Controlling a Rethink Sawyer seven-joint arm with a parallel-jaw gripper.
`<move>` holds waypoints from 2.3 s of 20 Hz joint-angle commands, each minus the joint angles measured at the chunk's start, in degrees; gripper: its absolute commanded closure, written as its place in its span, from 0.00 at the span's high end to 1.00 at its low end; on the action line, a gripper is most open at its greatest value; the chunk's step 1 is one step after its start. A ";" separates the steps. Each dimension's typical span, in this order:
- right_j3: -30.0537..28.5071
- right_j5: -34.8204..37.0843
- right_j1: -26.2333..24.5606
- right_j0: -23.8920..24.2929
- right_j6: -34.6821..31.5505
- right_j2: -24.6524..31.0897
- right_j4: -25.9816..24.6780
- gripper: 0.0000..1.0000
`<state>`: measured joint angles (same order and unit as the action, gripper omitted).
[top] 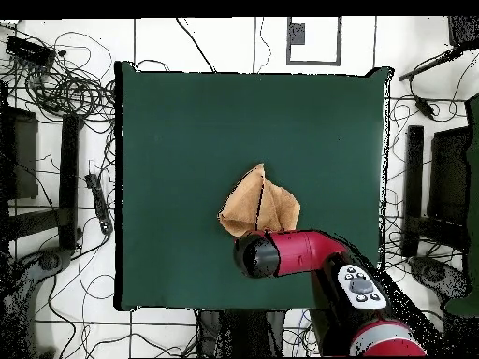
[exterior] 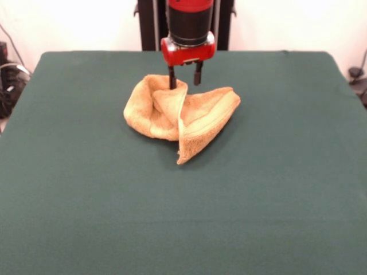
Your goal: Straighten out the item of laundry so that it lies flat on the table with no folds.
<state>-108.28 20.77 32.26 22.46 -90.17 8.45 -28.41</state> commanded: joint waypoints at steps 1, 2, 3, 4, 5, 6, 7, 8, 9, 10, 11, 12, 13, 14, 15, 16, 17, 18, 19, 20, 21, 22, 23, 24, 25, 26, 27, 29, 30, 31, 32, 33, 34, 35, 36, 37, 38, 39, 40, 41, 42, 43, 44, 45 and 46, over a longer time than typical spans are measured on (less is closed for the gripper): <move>3.66 0.73 -3.49 -1.05 -7.23 1.93 2.57 1.00; 3.67 0.79 -3.48 -1.11 -7.24 1.88 2.56 1.00; 3.63 0.72 -3.48 -1.09 -7.32 1.88 2.59 1.00; 3.67 0.75 -3.51 -1.08 -7.33 1.87 2.63 1.00; 3.66 0.62 -3.51 -1.09 -7.43 1.84 2.64 1.00; 3.65 0.34 -3.50 -1.07 -7.31 1.90 2.46 1.00; 3.64 0.07 -3.48 -1.04 -7.19 1.95 2.27 1.00; 3.69 -0.15 -3.44 -1.15 -6.95 1.90 1.87 1.00; 3.37 -0.74 -3.35 -1.29 -7.83 1.49 2.13 1.00; 2.82 -1.40 -3.24 -1.21 -9.10 1.13 2.83 1.00; 2.53 -1.45 -3.15 -1.09 -10.07 0.86 3.61 1.00; 2.15 -1.21 -2.80 -0.90 -10.52 0.80 4.17 1.00; 1.88 -0.65 -2.27 -0.69 -10.37 0.92 4.47 1.00; 1.58 -0.43 -1.77 -0.63 -10.20 0.99 4.58 1.00; 1.45 -0.21 -1.32 -0.62 -9.95 1.01 4.59 1.00; 1.33 -0.27 -1.02 -0.76 -10.01 0.92 4.64 1.00; 1.17 -0.48 -0.72 -0.77 -10.12 0.87 4.73 1.00; 1.10 -0.64 -0.41 -0.83 -10.19 0.85 4.81 1.00; 0.80 -0.97 0.30 -0.78 -10.24 0.89 4.90 1.00; 0.14 -0.69 1.69 -0.41 -9.81 1.33 5.12 1.00; -0.49 0.58 3.70 0.18 -9.10 2.13 5.88 1.00; -1.07 2.53 6.17 0.90 -8.21 3.13 7.01 1.00; -1.28 4.84 8.57 1.48 -7.52 4.05 8.48 1.00; -1.13 7.27 10.61 2.04 -6.25 4.97 9.71 1.00; -0.77 8.69 12.07 2.35 -5.39 5.62 10.64 1.00; 0.12 10.36 12.80 2.44 -4.22 6.04 11.11 1.00; 1.01 12.03 13.53 2.52 -3.05 6.46 11.58 1.00; 2.79 14.15 13.42 2.28 -1.86 6.56 12.06 1.00; 3.19 14.50 13.27 2.07 -2.16 6.33 12.38 1.00; 3.60 14.69 13.24 1.76 -2.70 6.00 12.76 1.00; 3.74 14.79 13.21 1.59 -2.87 5.83 12.92 1.00; 3.75 14.95 13.36 1.48 -2.99 5.72 13.11 1.00; 3.75 15.12 13.43 1.39 -3.07 5.62 13.22 1.00; 3.61 15.10 13.54 1.35 -3.05 5.56 13.30 1.00; 3.52 14.70 13.51 1.33 -3.14 5.47 13.30 1.00; 3.39 14.29 13.40 1.35 -2.99 5.45 13.16 1.00; 3.46 13.88 13.09 1.39 -2.97 5.47 13.06 1.00; 3.54 13.48 12.79 1.42 -2.95 5.48 12.95 1.00; 3.60 12.96 12.46 1.49 -2.82 5.55 12.72 1.00; 3.78 12.49 12.03 1.61 -2.64 5.67 12.48 1.00; 4.07 12.00 11.46 1.71 -2.58 5.75 12.30 1.00; 4.30 11.55 10.86 1.84 -2.57 5.80 12.16 1.00; 4.44 11.06 10.39 1.98 -2.39 5.91 11.93 1.00; 4.59 10.58 9.84 2.13 -2.26 5.99 11.71 1.00; 4.71 10.39 9.43 2.29 -1.93 6.12 11.48 1.00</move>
<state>-104.91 30.08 45.97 25.20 -90.17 8.33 -18.29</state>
